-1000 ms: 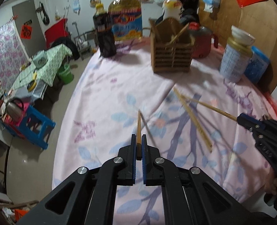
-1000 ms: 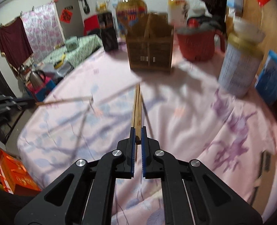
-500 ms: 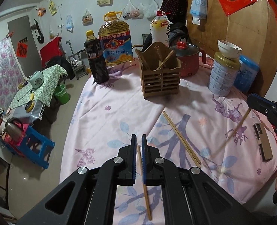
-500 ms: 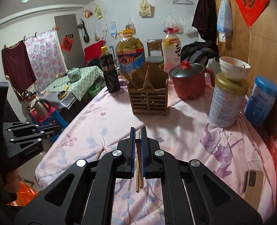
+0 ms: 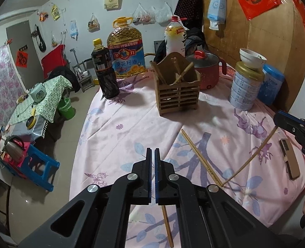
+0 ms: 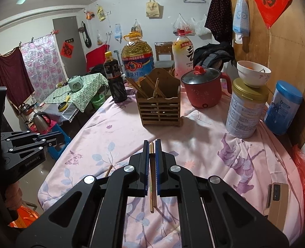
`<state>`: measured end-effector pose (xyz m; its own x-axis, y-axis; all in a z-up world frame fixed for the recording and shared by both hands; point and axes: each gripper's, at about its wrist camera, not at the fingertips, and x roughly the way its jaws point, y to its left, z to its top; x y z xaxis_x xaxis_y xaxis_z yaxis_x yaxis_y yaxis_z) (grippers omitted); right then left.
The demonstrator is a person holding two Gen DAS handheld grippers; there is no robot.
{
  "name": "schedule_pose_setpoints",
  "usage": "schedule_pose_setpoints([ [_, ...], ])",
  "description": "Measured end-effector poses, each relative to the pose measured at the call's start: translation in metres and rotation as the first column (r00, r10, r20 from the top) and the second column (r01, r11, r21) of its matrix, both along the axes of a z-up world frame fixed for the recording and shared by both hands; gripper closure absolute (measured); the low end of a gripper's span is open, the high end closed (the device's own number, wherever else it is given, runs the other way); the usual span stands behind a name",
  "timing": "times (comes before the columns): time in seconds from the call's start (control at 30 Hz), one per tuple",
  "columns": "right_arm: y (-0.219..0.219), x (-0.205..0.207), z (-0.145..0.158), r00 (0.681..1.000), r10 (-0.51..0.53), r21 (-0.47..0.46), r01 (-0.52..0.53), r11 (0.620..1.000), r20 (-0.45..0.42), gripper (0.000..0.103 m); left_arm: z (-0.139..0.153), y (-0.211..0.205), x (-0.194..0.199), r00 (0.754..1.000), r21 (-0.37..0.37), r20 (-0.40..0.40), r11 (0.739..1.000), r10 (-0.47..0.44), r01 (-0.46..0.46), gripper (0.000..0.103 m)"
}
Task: Organize utensils
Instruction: 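Carry both grippers' chopsticks toward the wooden caddy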
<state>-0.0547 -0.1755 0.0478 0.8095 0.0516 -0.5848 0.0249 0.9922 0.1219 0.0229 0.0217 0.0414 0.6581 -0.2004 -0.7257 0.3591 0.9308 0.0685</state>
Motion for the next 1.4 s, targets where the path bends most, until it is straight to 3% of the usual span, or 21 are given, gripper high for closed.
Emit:
schedule_pose_setpoints([
  [0.27,0.003,0.002,-0.003,1.000,-0.007,0.008,0.008,1.000,-0.015,0.097,-0.020,0.044,0.027,0.988,-0.053,-0.134,0.995,0.081,-0.089,0.101],
  [0.4,0.003,0.001,-0.005,1.000,-0.005,0.008,0.005,1.000,-0.018,0.097,-0.041,0.049,0.022,0.979,-0.091,-0.203,0.995,0.012,-0.031,0.101],
  [0.5,0.001,-0.002,-0.007,1.000,0.002,0.015,-0.002,1.000,-0.020,0.096,-0.075,0.052,0.012,0.953,-0.111,-0.302,0.994,-0.032,-0.002,0.101],
  [0.6,-0.002,-0.003,-0.007,0.999,0.017,0.025,-0.016,1.000,-0.031,0.096,-0.112,0.053,-0.002,0.921,-0.082,-0.388,0.997,-0.036,0.004,0.101],
  [0.8,-0.008,-0.004,-0.010,0.996,0.064,0.025,-0.063,0.998,-0.069,0.096,-0.154,0.049,-0.032,0.879,-0.108,-0.474,0.994,-0.048,-0.004,0.101],
  [0.9,-0.013,-0.005,-0.013,0.992,0.094,0.023,-0.092,0.995,-0.085,0.096,-0.160,0.044,-0.042,0.873,-0.126,-0.485,0.992,-0.043,-0.020,0.089],
  [0.93,-0.015,-0.006,-0.012,0.991,0.100,0.023,-0.099,0.995,-0.085,0.096,-0.162,0.042,-0.047,0.876,-0.124,-0.482,0.992,-0.031,-0.033,0.074],
  [0.97,-0.017,-0.006,-0.013,0.990,0.111,0.026,-0.109,0.994,-0.087,0.096,-0.163,0.041,-0.050,0.880,-0.122,-0.475,0.992,-0.022,-0.041,0.066],
  [1.1,-0.023,-0.006,-0.012,0.987,0.134,0.027,-0.132,0.991,-0.091,0.096,-0.171,0.032,-0.060,0.882,-0.109,-0.471,0.993,-0.007,-0.051,0.067],
  [1.13,-0.025,-0.006,-0.013,0.986,0.138,0.025,-0.136,0.990,-0.092,0.096,-0.173,0.028,-0.063,0.893,-0.090,-0.450,0.995,0.006,-0.052,0.070],
  [1.23,-0.027,-0.008,-0.012,0.985,0.151,0.025,-0.149,0.989,-0.088,0.096,-0.175,0.024,-0.068,0.903,-0.056,-0.428,0.997,0.026,-0.055,0.098],
  [1.4,-0.027,-0.006,-0.008,0.986,0.149,0.027,-0.148,0.989,-0.071,0.096,-0.140,0.031,-0.061,0.928,-0.080,-0.367,0.991,0.072,-0.109,0.098],
])
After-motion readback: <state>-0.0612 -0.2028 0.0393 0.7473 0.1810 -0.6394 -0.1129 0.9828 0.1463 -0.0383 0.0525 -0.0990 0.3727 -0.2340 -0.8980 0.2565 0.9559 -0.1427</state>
